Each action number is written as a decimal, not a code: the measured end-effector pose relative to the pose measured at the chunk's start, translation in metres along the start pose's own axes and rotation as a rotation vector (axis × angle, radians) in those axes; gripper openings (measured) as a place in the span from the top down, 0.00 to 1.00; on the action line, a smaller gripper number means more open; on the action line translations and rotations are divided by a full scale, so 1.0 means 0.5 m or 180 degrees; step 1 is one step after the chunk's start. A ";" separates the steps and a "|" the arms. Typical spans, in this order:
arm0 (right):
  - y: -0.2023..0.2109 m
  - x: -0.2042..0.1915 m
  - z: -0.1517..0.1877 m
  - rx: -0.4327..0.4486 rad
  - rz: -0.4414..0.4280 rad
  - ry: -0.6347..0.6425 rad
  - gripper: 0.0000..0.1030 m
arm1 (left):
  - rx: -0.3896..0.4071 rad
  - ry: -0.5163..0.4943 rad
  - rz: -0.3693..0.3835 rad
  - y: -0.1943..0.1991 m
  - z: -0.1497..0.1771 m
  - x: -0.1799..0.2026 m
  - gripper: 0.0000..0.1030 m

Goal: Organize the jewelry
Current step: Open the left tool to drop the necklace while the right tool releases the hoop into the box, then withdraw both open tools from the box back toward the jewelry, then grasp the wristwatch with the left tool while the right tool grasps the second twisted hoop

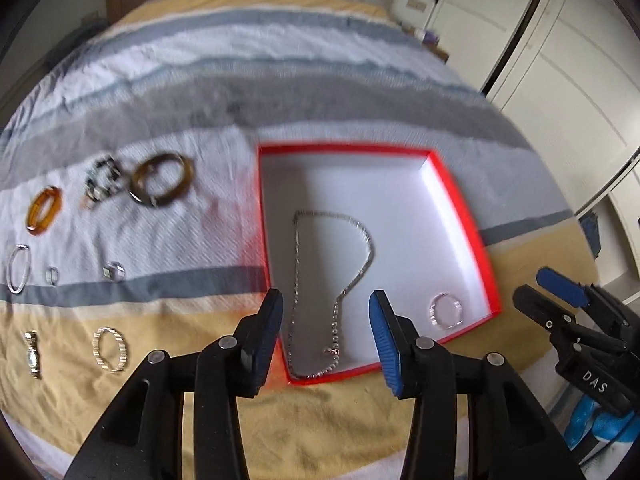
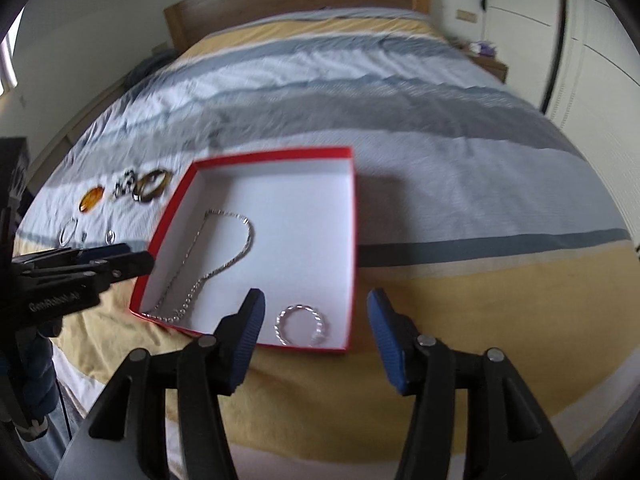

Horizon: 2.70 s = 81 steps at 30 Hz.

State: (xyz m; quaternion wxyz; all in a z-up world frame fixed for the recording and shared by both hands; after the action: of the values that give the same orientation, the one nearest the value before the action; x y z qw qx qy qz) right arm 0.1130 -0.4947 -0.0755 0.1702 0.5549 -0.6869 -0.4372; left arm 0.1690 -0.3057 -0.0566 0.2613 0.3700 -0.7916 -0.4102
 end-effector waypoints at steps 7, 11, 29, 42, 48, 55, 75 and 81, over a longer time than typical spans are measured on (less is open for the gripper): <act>0.139 -0.040 0.004 0.0253 -0.0112 -0.0013 0.50 | 0.0583 -0.0047 -0.0137 0.167 -0.068 -0.035 0.57; 0.226 -0.102 0.006 0.0492 -0.0232 0.0101 0.50 | 0.0790 -0.0045 -0.0437 0.303 -0.064 -0.102 0.57; 0.452 -0.411 0.049 0.1040 -0.0749 0.0684 0.50 | 0.1643 0.0491 -0.1409 0.747 0.129 -0.402 0.22; 0.217 -0.531 0.141 0.0351 -0.0768 0.0933 0.50 | 0.0926 0.0851 -0.1210 0.474 0.267 -0.536 0.22; 0.075 -0.562 0.180 -0.0045 -0.0764 0.0975 0.50 | 0.0530 0.0860 -0.1045 0.311 0.300 -0.553 0.22; -0.084 -0.586 0.208 -0.0473 -0.0744 0.1001 0.50 | 0.0122 0.0738 -0.0955 0.150 0.301 -0.569 0.23; -0.284 -0.638 0.215 -0.0817 -0.0728 0.0971 0.55 | -0.0166 0.0586 -0.0805 -0.011 0.279 -0.601 0.64; -0.278 -0.631 0.215 -0.0836 -0.0787 0.0937 0.63 | -0.0177 0.0519 -0.0809 -0.009 0.280 -0.588 0.76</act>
State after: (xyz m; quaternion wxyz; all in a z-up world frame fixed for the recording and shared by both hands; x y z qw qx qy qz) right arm 0.2239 -0.1630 -0.1659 0.2844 0.6658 -0.5187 -0.4548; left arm 0.2435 -0.0081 -0.1665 0.2808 0.4920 -0.7028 -0.4303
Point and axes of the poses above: each gripper's, at about its wrist camera, not at the fingertips, and y roughly against the way its jaws point, x to its right, z to its underside, the point moved 7 cm from there along -y, roughly the way its jaws point, and after that the axes turned 11 degrees about -y, right-handed, at the moved point
